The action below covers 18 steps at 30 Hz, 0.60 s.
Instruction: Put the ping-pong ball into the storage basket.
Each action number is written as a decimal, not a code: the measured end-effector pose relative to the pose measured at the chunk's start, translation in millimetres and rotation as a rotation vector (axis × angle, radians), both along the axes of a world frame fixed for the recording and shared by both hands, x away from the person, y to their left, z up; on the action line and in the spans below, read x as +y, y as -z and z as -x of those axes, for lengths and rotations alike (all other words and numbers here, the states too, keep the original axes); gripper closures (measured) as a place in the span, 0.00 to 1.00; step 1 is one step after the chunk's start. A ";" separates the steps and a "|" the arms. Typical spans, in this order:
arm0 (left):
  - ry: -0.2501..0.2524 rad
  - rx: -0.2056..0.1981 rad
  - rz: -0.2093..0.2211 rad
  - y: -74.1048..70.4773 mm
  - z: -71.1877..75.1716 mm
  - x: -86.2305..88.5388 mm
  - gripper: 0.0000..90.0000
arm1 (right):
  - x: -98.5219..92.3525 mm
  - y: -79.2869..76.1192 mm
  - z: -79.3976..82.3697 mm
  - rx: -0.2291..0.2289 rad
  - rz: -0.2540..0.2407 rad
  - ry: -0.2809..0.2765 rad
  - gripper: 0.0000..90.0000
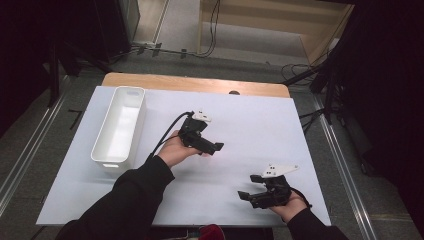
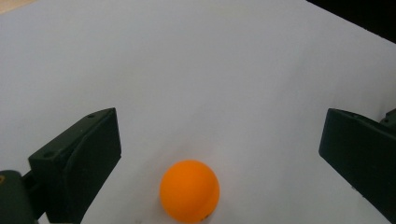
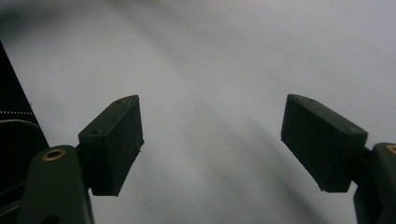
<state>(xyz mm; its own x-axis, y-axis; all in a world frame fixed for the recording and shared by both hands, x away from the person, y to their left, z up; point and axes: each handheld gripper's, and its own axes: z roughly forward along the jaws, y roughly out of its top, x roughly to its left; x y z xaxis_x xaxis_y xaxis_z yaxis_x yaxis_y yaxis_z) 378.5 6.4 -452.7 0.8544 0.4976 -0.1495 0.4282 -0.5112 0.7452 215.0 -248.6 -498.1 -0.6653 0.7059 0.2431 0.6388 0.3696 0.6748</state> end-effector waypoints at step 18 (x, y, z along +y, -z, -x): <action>-0.020 -0.008 0.025 14.3 -4.2 0.1 0.00 | -0.5 -0.2 1.2 -0.002 0.000 -0.005 0.22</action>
